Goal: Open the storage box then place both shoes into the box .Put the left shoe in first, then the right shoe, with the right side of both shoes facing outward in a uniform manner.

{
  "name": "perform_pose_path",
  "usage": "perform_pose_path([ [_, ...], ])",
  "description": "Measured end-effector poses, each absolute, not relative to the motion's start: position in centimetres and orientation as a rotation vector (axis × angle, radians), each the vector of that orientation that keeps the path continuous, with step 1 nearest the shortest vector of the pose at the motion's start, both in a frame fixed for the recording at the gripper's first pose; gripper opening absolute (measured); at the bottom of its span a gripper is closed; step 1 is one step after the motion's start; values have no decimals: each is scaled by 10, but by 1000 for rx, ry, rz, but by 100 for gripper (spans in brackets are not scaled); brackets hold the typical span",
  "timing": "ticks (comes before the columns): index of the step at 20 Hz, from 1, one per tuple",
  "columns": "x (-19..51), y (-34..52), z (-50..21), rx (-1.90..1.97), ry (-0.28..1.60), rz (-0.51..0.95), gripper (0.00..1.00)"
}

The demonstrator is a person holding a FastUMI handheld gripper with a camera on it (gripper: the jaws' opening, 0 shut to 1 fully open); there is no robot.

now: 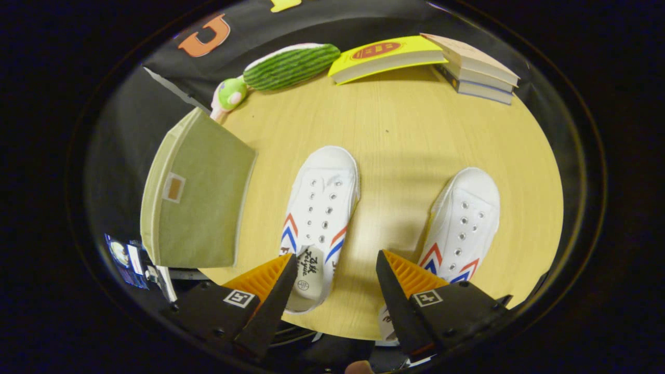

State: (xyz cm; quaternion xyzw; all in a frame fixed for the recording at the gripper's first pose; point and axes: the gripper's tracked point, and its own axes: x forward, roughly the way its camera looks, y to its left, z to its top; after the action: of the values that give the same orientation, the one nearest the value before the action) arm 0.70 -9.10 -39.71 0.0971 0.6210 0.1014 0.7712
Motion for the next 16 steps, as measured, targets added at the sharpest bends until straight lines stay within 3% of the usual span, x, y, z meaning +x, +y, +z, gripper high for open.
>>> perform_pose_path([
  [6,11,-88,-426,224,1425,190,89],
  [8,10,-82,-429,216,1448,206,79],
  [11,6,-68,-431,306,1474,216,44],
  [12,3,-70,-430,340,1489,199,39],
  [13,7,-71,-429,363,1491,194,22],
  [15,5,-69,-424,442,1491,201,7],
  [16,2,-66,-423,494,1488,204,6],
])
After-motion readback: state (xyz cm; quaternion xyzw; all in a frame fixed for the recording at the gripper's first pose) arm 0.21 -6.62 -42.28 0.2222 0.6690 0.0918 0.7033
